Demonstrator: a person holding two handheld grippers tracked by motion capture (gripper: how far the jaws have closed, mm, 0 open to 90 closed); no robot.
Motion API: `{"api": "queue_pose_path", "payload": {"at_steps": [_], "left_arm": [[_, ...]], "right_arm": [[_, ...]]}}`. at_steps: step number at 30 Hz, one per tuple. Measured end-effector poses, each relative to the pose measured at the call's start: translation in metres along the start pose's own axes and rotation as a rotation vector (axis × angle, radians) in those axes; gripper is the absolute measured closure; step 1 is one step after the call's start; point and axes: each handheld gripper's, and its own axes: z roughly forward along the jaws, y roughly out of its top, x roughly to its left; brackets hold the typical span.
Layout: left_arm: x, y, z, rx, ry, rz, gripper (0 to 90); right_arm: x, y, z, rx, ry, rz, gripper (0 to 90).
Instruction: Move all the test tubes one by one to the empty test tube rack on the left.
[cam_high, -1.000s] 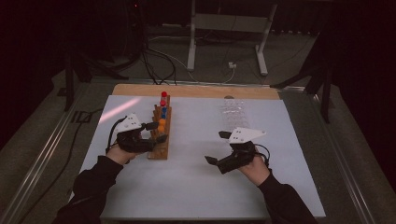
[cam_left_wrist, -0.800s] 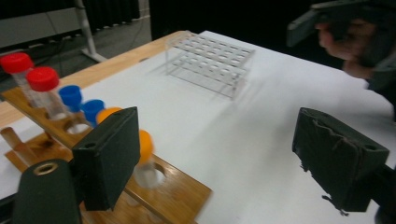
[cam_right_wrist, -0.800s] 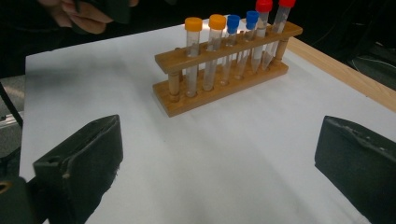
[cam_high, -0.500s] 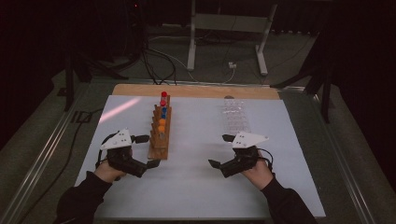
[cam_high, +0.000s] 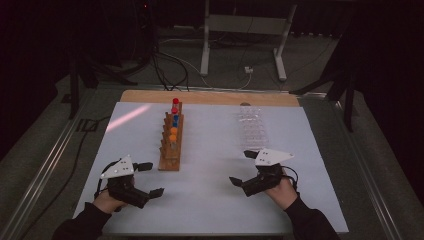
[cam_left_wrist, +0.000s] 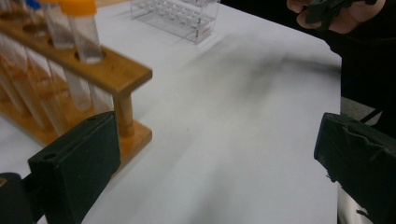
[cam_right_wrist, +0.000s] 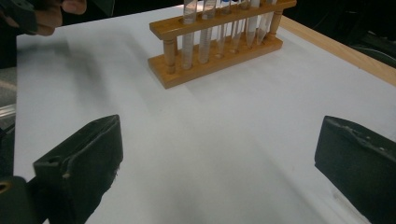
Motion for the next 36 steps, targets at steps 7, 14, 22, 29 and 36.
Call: {"api": "queue_pose_path", "payload": {"at_steps": [7, 14, 22, 29, 36], "left_arm": [[0.001, -0.016, -0.002, 0.012, 0.046, -0.020, 1.6], [0.000, -0.022, -0.005, 0.001, 0.086, -0.016, 1.6], [-0.002, -0.022, -0.005, 0.004, 0.101, 0.005, 1.6], [-0.002, -0.023, -0.004, 0.016, 0.118, 0.010, 1.6], [-0.001, -0.024, -0.002, 0.029, 0.110, 0.006, 1.6]], "right_arm": [[-0.003, -0.015, -0.010, -0.004, -0.031, 0.012, 0.8], [-0.008, -0.040, -0.021, 0.042, -0.102, -0.001, 0.8], [-0.013, -0.066, -0.029, 0.099, -0.141, 0.041, 0.8], [-0.016, -0.068, -0.027, 0.145, -0.157, 0.033, 0.8], [-0.014, -0.067, -0.024, 0.163, -0.165, 0.013, 0.8]]}}
